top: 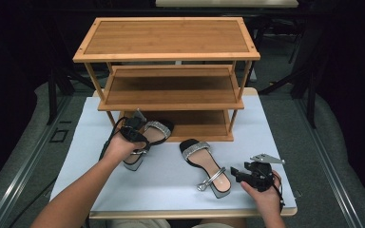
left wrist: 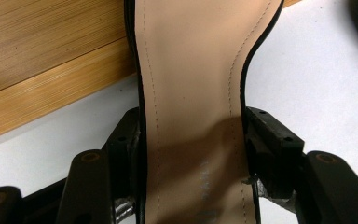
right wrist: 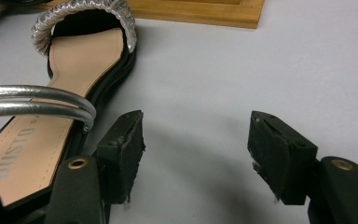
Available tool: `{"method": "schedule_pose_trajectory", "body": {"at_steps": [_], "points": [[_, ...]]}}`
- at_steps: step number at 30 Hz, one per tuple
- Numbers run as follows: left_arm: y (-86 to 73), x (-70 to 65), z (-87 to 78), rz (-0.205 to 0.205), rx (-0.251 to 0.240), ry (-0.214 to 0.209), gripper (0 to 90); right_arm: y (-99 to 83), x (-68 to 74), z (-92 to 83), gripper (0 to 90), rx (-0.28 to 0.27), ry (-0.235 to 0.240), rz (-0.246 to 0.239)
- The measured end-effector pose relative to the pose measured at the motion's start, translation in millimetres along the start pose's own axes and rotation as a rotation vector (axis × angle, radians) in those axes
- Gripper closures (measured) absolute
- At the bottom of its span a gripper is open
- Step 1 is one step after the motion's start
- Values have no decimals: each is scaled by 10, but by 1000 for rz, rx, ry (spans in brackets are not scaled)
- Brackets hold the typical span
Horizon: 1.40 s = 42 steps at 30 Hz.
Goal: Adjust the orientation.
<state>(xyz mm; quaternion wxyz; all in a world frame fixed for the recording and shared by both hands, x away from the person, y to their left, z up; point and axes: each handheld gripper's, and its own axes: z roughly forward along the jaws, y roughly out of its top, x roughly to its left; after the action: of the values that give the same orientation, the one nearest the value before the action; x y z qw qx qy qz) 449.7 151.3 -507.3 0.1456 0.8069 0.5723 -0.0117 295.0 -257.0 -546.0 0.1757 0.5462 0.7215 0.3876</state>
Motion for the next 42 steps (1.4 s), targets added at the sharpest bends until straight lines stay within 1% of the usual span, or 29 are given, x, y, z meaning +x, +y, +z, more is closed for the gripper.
{"method": "schedule_pose_trajectory", "body": {"at_steps": [2, 6, 7, 8, 9, 10, 11, 13, 14, 15, 16, 17, 18, 20, 22, 23, 24, 25, 26, 27, 29, 30, 31, 32, 34, 35, 36, 37, 42], "points": [[-11, -2, -1, -5, 14, -14, 427, -3, -2, 1, 352, -3, 0, 5], [-34, 4, -54, -26, -2, -19, 405, -4, -11, 2, 352, 4, 4, 0], [35, 205, -95, 254, -11, -15, 405, -4, -9, 3, 352, 6, 9, 2], [17, 201, -110, 221, -17, -28, 408, -5, -5, 5, 352, 7, 11, 1], [-37, 180, -187, 167, -35, -31, 409, -7, 4, 9, 352, 0, -3, 0], [-37, 180, -187, 167, -35, -31, 412, -7, 4, 9, 352, 0, -3, 0], [-100, 148, -278, 112, -59, -47, 413, -7, 6, 10, 352, -1, -2, -2], [-145, 150, -392, 124, -67, -73, 421, -9, 4, 13, 352, 0, -3, -1], [-145, 150, -392, 124, -67, -73, 427, -9, 4, 13, 352, 0, -3, -1], [-205, 166, -546, 135, -87, -92, 428, -9, 4, 10, 351, 9, 2, -4], [-205, 166, -546, 135, -87, -92, 434, -9, 4, 10, 351, 9, 2, -4], [-267, 189, -713, 150, -107, -95, 436, -9, 8, 10, 351, 6, 4, -3], [-267, 189, -713, 150, -107, -95, 437, -9, 8, 10, 351, 6, 4, -3], [-341, 223, -885, 164, -137, -110, 437, -10, 10, 13, 352, 7, 5, -3], [-435, 253, -1039, 175, -160, -114, 449, -11, 14, 17, 351, 9, 5, -5], [-541, 291, -1132, 185, -171, -114, 458, -12, 16, 19, 351, 9, 7, -8], [-541, 291, -1132, 185, -171, -114, 463, -12, 16, 19, 351, 9, 7, -8], [-655, 335, -1153, 197, -170, -116, 474, -11, 19, 19, 351, 10, 6, -9], [-655, 335, -1153, 197, -170, -116, 483, -11, 19, 19, 351, 10, 6, -9], [-775, 369, -1098, 208, -171, -116, 486, -10, 23, 17, 351, 9, 6, -8], [-846, 387, -1045, 217, -168, -111, 493, -10, 26, 16, 351, 9, 5, -7], [-888, 394, -1005, 221, -174, -106, 516, -10, 31, 16, 351, 10, 4, -6], [-986, 404, -889, 244, -158, -103, 555, -11, 34, 18, 351, 10, 2, -8], [-986, 404, -889, 244, -158, -103, 575, -11, 34, 18, 351, 10, 2, -8], [-1065, 395, -767, 254, -141, -94, 604, -14, 36, 25, 351, 14, 1, -11], [-1118, 381, -654, 275, -127, -77, 670, -19, 42, 34, 351, 16, 3, -8], [-1118, 381, -654, 275, -127, -77, 699, -19, 42, 34, 351, 16, 3, -8], [-1151, 371, -562, 278, -121, -62, 729, -23, 43, 42, 351, 21, 1, -10], [-1175, 388, -430, 258, -140, -64, 855, -36, 30, 63, 351, 28, -7, -9]]}}
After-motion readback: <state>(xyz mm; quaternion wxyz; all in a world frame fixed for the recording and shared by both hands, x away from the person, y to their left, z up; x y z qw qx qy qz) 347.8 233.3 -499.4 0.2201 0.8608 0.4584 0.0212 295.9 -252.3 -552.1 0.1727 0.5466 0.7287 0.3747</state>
